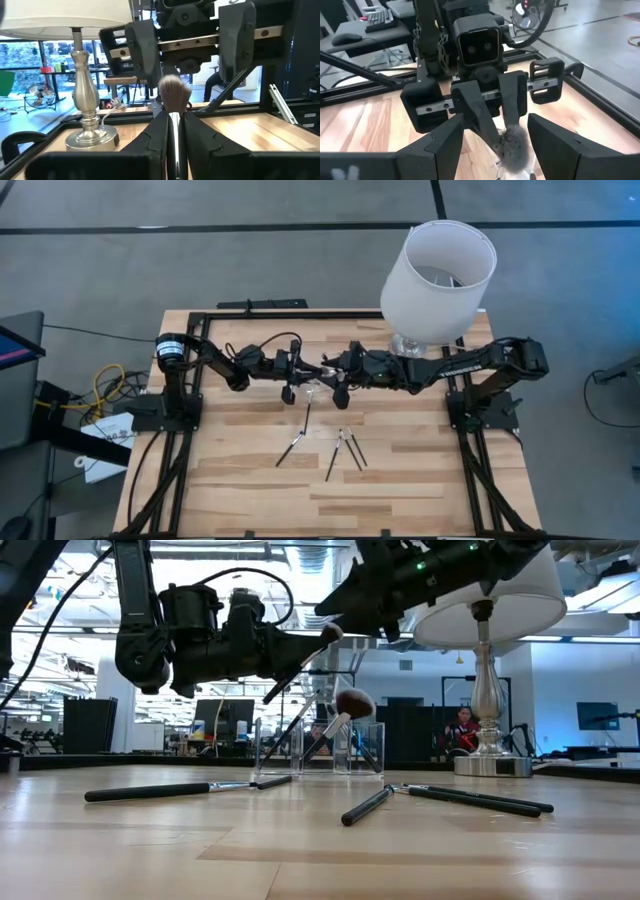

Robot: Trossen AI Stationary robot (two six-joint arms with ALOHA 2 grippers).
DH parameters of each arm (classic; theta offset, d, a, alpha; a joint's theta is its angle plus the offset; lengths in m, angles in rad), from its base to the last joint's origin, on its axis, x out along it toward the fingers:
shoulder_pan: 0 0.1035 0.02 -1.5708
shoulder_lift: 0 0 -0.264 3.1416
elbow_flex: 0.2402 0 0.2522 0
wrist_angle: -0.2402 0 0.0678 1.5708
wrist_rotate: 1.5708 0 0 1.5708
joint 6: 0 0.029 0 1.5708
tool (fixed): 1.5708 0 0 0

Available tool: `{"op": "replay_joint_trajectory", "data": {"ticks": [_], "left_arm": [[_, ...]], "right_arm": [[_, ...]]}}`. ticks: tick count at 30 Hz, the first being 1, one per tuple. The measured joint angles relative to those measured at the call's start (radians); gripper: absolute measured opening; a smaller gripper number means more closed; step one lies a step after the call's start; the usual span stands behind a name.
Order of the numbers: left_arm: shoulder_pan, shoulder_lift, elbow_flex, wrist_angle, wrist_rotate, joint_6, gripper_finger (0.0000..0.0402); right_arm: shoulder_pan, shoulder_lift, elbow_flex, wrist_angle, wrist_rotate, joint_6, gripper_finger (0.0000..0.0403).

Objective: Pick & Place Makeup Supplies
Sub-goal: Put the black makeup brush into the transparent organizer

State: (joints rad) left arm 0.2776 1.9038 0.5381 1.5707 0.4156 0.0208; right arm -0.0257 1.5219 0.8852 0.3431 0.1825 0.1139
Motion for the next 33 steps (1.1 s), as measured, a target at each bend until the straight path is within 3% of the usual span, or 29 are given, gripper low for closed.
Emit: {"op": "replay_joint_trajectory", "data": {"ticks": [14,30,33], "left_arm": [[-0.008,0.000,0.000,0.000,0.000,-0.002,0.0050],[-0.014,-0.013,0.000,-0.007,0.003,-0.001,0.0048],[-0.014,-0.016,0.000,-0.006,0.003,-0.003,0.0054]], "right_arm": [[-0.010,0.000,0.000,-0.052,0.000,-0.006,0.0206],[-0.010,0.000,0.000,-0.076,-0.002,0.027,0.0018],[-0.010,-0.001,0.000,-0.074,-0.001,0.027,0.0008]]}}
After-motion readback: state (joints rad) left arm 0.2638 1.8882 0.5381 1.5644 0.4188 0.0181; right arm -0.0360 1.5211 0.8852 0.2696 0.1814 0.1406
